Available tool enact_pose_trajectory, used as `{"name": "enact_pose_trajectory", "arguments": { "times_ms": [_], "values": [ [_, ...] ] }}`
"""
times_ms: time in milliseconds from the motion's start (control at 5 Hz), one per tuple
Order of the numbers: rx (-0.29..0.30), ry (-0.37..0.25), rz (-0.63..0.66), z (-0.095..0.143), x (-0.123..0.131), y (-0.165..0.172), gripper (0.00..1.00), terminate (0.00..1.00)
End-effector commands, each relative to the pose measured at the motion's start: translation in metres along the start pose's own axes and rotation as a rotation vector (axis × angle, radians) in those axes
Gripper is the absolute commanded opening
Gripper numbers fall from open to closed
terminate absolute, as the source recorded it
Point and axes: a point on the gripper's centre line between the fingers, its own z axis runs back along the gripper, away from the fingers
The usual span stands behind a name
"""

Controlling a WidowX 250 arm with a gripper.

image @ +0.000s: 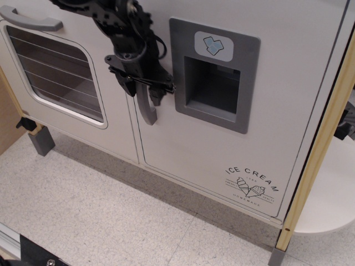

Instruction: Open fridge

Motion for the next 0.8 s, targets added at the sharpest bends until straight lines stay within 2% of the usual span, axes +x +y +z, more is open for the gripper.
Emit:
{"name": "enact_pose_trajectory", "arguments": {
  "times_ms": [0,200,600],
  "values": [
    [-0.011,-0.054,-0.045,0.031,0.007,0.006,0.0,0.0],
    [-0.009,-0.057,-0.062,0.038,-0.005,0.008,0.0,0.0],
    [0.002,-0.052,-0.112,0.053,-0.045,0.01,0.0,0.0]
  ]
}}
